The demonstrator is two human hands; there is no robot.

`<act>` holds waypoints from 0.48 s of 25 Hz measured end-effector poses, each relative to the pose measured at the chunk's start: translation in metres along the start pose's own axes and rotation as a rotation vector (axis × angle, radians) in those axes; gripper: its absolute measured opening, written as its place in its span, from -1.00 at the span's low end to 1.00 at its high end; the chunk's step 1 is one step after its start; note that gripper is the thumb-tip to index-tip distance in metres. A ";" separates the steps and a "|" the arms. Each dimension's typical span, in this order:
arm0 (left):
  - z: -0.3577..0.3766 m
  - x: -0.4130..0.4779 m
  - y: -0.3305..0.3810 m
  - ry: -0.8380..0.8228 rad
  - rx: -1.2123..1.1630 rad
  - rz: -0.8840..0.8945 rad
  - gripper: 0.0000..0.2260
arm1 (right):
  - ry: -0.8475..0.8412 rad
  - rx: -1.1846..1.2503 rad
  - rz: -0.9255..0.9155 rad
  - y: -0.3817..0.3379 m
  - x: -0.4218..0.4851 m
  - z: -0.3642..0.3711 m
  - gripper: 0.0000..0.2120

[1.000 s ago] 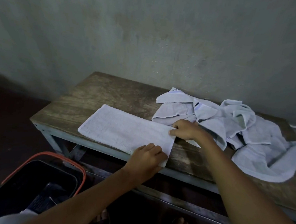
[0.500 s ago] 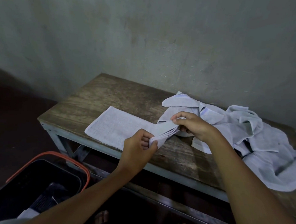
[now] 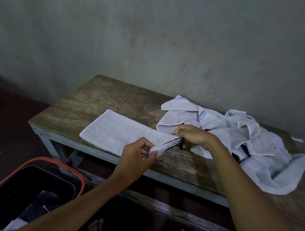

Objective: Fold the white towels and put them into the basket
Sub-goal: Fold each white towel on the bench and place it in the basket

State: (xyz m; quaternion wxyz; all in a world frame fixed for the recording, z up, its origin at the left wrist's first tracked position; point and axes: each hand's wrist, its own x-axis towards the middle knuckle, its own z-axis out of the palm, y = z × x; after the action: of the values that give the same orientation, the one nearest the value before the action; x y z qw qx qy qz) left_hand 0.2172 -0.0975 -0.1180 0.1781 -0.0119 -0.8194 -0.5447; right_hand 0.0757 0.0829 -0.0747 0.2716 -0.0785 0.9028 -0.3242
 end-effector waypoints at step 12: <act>-0.024 0.013 0.008 0.239 -0.102 -0.131 -0.88 | -0.164 0.623 -0.259 -0.021 0.005 -0.010 -0.69</act>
State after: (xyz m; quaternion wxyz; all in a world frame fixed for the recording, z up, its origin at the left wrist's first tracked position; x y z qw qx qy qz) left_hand 0.2132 -0.1181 -0.0987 0.2379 0.0974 -0.7625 -0.5937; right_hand 0.0653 0.0705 -0.0568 0.3107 -0.1318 0.7182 -0.6085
